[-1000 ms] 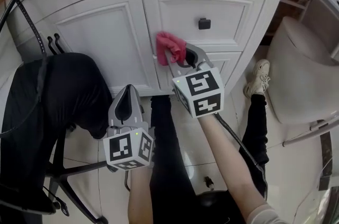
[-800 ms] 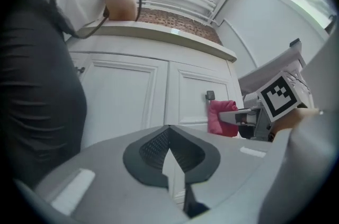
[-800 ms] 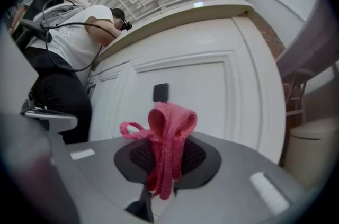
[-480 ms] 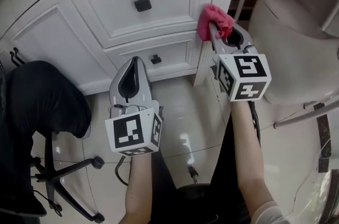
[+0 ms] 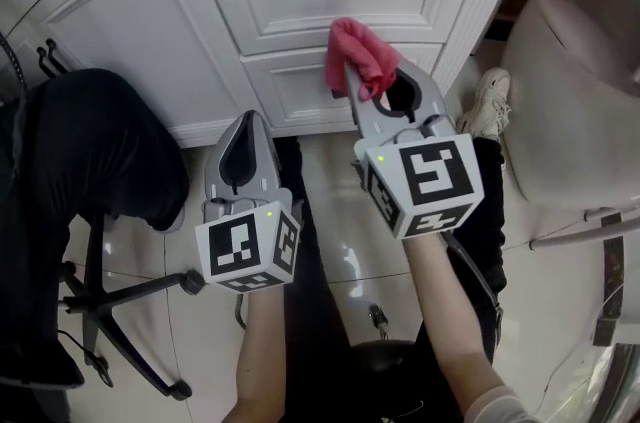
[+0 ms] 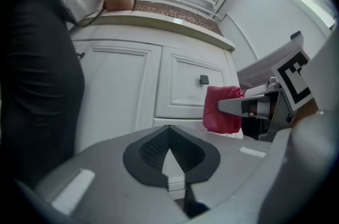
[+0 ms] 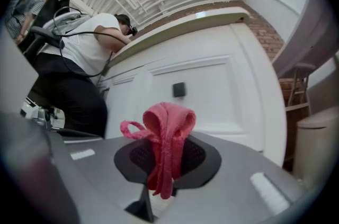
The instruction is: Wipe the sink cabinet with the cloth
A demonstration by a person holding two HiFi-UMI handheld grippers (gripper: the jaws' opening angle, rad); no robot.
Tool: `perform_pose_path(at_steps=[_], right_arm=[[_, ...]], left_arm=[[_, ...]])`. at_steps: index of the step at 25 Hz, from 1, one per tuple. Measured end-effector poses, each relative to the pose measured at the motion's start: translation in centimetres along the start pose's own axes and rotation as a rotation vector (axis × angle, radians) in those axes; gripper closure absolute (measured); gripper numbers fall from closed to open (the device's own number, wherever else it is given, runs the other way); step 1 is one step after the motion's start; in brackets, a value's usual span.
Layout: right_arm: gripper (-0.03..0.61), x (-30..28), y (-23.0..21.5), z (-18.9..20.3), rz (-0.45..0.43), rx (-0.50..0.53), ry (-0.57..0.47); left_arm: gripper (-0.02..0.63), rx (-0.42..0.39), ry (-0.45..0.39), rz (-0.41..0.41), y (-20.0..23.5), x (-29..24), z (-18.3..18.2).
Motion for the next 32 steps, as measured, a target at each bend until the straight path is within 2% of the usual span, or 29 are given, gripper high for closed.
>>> perform_pose_path(at_steps=[2,5,9,13,20,25,29,32], right_arm=[[0.515,-2.6,4.9,-0.2,-0.085,0.005,-0.013],[0.514,-5.9,10.1,0.2,-0.166,0.041,-0.011],[0.514,-8.5,11.9,1.4,-0.185,0.057,0.017],[0.512,-7.2,8.8,2.5,-0.142,0.083,0.017],[0.512,-0.9,-2.6,6.7,0.077,0.112,0.072],[0.512,2.9,-9.4,9.2,0.205,0.094,0.133],[0.514,4.2,-11.1,9.8,0.241,0.097,0.16],[0.514,4.7,-9.4,9.7,0.212,0.069,0.166]], left_arm=[[0.598,-0.006,0.013,-0.023,2.5,1.1,-0.4],[0.598,-0.026,0.027,-0.056,5.7,2.7,-1.0],[0.598,-0.02,0.028,-0.103,8.4,3.4,-0.9],[0.598,-0.006,0.051,-0.067,7.4,2.0,0.2],[0.598,-0.024,0.094,0.023,2.1,-1.2,2.7],[0.598,-0.029,0.106,0.067,-1.6,-2.4,4.5],[0.598,-0.029,0.095,0.097,-3.7,-2.8,4.7],[0.598,-0.02,0.088,0.087,-4.0,-2.6,4.8]])
Point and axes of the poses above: the fingertips, and each gripper's own axes: x backward along the fingers, y to its left, z out of its underside, the point moved 7 cm from there along x, backward along the fingers, and after that the axes turned 15 degrees about x, right-handed, at the moved point
